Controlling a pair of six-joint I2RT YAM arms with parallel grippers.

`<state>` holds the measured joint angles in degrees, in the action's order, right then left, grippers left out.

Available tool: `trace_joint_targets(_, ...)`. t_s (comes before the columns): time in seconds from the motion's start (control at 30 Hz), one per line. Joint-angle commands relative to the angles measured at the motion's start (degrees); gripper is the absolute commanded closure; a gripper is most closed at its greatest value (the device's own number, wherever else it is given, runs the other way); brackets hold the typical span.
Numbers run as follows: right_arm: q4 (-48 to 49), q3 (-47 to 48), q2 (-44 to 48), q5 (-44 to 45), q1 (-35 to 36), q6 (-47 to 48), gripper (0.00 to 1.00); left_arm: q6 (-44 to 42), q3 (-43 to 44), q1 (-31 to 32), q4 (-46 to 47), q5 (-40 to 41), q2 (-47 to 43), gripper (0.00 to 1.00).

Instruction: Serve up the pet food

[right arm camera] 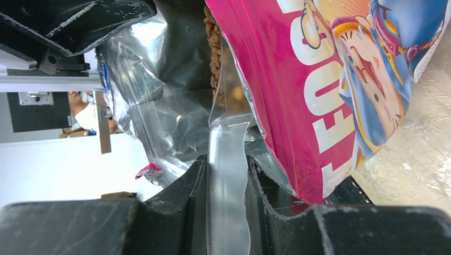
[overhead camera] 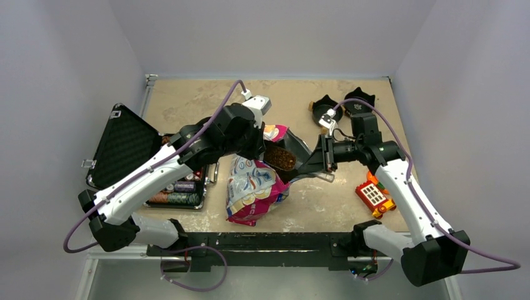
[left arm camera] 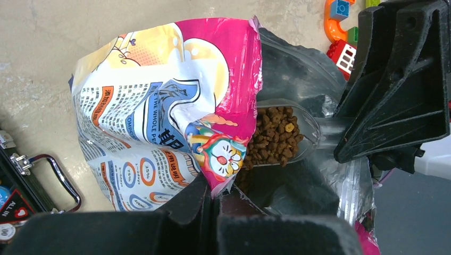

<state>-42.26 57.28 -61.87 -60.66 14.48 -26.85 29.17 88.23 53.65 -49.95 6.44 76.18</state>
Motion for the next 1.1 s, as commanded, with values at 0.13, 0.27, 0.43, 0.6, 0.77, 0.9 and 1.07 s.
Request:
trace_joint_targets(0.13, -6.09, 6.03, 0.66, 9.42, -1.30, 1.90, 1.00, -0.45, 1.53, 0.50, 13.82, 0.79, -5.55, 1.00)
trace_joint_targets(0.27, -14.45, 11.09, -1.27, 15.69, -1.03, 8.03, 1.00, 0.21, 0.92, 0.49, 14.09, 0.97, -5.40, 1.00)
trace_joint_targets(0.43, -13.43, 10.61, -0.10, 21.01, 0.88, 8.11, 1.00, 0.32, 1.16, 0.49, 14.14, 0.65, -4.77, 1.00)
trace_joint_targets(0.6, -11.40, 9.46, -1.16, 13.81, -0.54, 7.34, 1.00, 0.71, 1.25, 0.49, 14.19, 0.07, -4.26, 1.00)
trace_joint_targets(0.77, -11.13, 12.86, -0.28, 13.62, 2.37, 5.75, 1.00, 0.53, 1.34, 0.50, 13.53, 0.62, -4.37, 1.00)
trace_joint_targets(0.9, -6.94, 9.52, 0.37, 8.56, 1.31, 1.50, 1.00, 0.16, 1.71, 0.49, 13.50, 0.45, -4.19, 1.00)
trace_joint_targets(1.07, 5.30, 1.49, 3.16, -4.08, -0.75, -8.50, 1.00, -0.19, 1.99, 0.49, 13.33, 1.42, -4.74, 1.00)
